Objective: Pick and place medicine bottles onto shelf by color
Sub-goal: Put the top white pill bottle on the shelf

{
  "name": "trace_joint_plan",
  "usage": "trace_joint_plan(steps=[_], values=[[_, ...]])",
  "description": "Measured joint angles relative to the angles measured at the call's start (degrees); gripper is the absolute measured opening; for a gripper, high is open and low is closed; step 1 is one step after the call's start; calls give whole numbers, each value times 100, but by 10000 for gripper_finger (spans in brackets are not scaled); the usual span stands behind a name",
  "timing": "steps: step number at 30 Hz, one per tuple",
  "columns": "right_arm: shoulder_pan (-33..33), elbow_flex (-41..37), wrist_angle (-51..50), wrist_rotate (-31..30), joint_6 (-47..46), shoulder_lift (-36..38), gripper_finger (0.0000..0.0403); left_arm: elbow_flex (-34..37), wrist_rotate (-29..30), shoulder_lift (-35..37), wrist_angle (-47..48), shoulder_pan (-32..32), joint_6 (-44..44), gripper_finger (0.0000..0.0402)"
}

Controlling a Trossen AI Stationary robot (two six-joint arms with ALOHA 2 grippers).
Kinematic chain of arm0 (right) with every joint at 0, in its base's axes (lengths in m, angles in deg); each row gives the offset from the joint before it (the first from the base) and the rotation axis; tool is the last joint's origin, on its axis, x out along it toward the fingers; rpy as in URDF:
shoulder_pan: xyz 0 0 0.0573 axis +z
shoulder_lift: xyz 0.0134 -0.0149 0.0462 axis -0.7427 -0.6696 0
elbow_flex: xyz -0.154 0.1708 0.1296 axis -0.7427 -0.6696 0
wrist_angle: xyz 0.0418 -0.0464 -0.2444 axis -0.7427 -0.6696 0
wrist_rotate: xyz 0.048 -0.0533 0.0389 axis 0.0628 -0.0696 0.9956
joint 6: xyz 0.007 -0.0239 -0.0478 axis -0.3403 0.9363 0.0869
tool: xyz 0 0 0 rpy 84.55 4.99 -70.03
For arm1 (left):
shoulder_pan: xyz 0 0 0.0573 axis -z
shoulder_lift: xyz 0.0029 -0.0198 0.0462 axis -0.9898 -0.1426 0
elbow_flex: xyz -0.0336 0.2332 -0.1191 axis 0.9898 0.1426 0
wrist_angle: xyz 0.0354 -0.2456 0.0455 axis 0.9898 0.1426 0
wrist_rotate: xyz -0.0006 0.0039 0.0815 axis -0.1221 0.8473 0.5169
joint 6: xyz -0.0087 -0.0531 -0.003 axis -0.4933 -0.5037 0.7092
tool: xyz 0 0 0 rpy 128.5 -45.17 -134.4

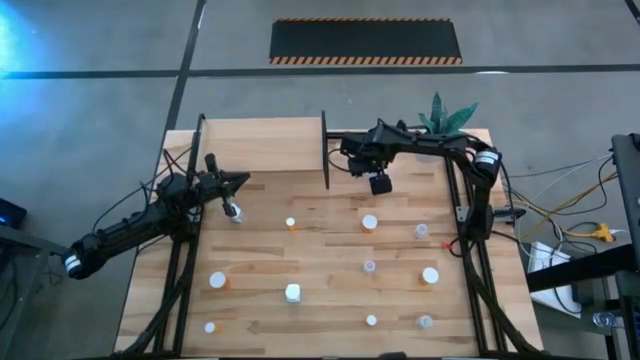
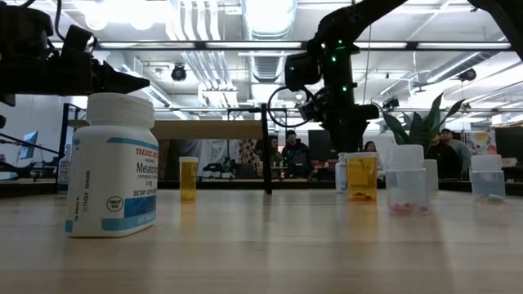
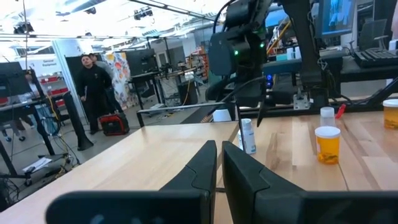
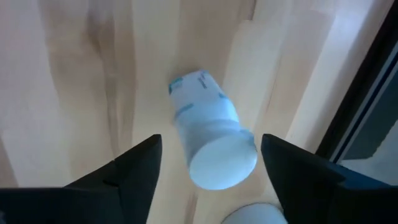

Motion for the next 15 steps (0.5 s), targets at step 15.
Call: trace_joint_plan(steps=[15], values=[[-106, -180, -32, 220, -380, 2, 162, 0, 0, 0, -59, 2, 1, 8]])
